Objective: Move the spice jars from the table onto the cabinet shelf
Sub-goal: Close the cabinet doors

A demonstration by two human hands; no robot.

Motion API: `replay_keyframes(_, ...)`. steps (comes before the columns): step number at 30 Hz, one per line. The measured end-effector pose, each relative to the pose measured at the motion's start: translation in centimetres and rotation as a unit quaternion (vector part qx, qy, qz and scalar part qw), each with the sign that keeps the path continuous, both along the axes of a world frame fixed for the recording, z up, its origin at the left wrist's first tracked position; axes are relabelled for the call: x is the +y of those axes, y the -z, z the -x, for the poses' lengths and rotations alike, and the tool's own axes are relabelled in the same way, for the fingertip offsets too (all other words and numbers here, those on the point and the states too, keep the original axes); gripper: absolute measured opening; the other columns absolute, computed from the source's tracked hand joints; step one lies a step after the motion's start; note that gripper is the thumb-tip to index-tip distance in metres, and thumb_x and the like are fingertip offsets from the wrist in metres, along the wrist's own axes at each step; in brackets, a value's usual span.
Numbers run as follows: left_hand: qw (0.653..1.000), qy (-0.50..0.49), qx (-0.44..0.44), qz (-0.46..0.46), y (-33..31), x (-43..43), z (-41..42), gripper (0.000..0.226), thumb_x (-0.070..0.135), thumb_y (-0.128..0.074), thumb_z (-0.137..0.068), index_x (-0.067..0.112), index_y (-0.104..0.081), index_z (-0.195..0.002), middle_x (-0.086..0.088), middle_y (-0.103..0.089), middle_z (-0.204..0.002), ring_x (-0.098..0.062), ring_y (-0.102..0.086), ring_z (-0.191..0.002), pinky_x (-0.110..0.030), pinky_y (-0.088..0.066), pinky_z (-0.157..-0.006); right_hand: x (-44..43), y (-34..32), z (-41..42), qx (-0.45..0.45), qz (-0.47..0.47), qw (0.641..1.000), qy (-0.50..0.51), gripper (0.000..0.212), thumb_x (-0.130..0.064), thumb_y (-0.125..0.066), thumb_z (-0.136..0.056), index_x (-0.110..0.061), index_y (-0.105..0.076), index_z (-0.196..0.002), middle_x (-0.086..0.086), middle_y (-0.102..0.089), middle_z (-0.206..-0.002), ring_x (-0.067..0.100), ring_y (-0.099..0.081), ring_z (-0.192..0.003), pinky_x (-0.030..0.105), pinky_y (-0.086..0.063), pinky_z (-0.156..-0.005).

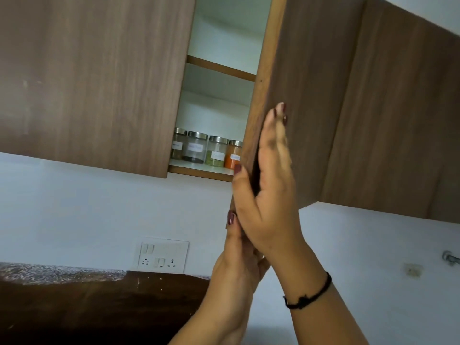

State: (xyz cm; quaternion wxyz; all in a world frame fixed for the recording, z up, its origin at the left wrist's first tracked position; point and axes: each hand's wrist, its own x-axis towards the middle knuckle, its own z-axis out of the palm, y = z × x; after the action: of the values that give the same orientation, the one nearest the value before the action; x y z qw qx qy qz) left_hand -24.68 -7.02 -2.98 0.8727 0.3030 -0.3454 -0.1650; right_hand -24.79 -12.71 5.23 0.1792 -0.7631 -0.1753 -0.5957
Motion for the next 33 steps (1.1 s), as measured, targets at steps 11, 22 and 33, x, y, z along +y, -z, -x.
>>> replay_keyframes(11,0.994,-0.012,0.098,-0.054,-1.4,4.3,-8.0,0.062,0.067,-0.026,-0.098,0.029,-0.065,-0.127,-0.002,-0.070,-0.126,-0.018,-0.066,-0.119,-0.043,-0.047,-0.105,3.6,0.5,-8.3,0.107,0.077,0.976,0.174,0.079,-0.037,-0.038,-0.102,-0.014,0.015,-0.155,0.003,0.022,-0.163,0.017,0.018,-0.151,0.042,-0.010,-0.125)
replay_keyframes(22,0.989,0.079,0.127,0.020,-1.8,4.8,-14.5,0.070,0.070,-0.042,-0.091,0.021,-0.056,-0.139,-0.009,-0.065,-0.134,-0.029,-0.056,-0.131,-0.052,-0.036,-0.116,5.3,1.2,-14.4,0.108,0.100,0.957,0.251,0.074,-0.036,-0.034,-0.103,-0.008,0.010,-0.155,0.011,0.015,-0.164,0.022,0.010,-0.152,0.034,0.005,-0.119)
replay_keyframes(33,0.975,0.165,0.147,0.028,-1.4,5.2,-20.5,0.073,0.066,-0.044,-0.093,0.014,-0.050,-0.144,-0.017,-0.058,-0.141,-0.035,-0.049,-0.136,-0.051,-0.027,-0.120,5.9,1.9,-18.8,0.130,0.096,0.950,0.268,0.070,-0.028,-0.030,-0.104,-0.007,0.013,-0.155,0.011,0.021,-0.162,0.021,0.018,-0.149,0.034,0.006,-0.121)
